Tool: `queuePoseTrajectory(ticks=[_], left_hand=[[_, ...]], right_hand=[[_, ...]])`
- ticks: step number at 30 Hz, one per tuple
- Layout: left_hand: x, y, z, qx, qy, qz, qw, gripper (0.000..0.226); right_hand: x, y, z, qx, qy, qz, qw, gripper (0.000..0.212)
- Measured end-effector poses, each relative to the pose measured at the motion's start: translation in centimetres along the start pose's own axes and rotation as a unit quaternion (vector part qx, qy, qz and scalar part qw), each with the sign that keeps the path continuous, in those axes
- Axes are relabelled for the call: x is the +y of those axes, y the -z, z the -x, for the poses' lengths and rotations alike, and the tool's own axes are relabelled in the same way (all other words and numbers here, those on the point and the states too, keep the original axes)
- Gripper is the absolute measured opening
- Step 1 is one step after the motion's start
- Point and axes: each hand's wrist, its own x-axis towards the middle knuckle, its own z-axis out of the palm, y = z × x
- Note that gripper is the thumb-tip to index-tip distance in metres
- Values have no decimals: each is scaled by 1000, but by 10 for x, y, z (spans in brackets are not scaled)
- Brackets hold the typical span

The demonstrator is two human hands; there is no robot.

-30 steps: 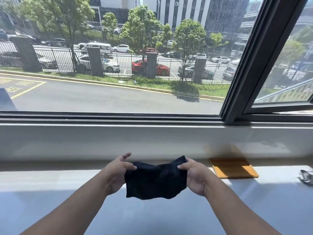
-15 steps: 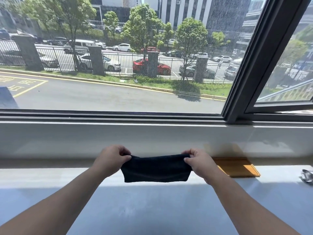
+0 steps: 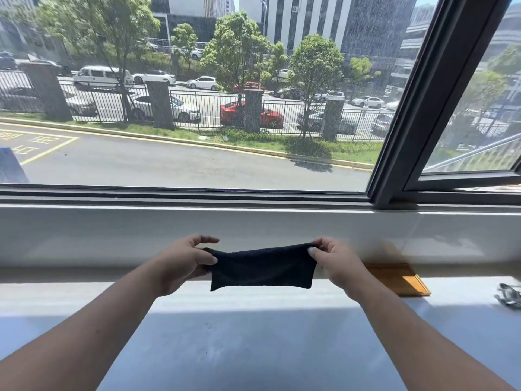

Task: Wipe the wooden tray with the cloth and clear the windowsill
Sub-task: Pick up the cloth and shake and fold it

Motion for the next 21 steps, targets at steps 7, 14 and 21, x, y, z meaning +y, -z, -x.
queuePoseTrajectory(ticks=[7, 14, 21], left_hand=[[-3, -9, -4, 137, -85, -388, 908, 3], [-1, -34, 10, 122, -30, -324, 938, 25], [3, -78, 13, 27, 19, -120, 992, 14]], right_hand=[[-3, 3, 3, 23, -41, -71, 996, 12], [-3, -25, 24, -4, -143, -175, 974, 9], [-26, -72, 41, -111, -123, -201, 965, 16]])
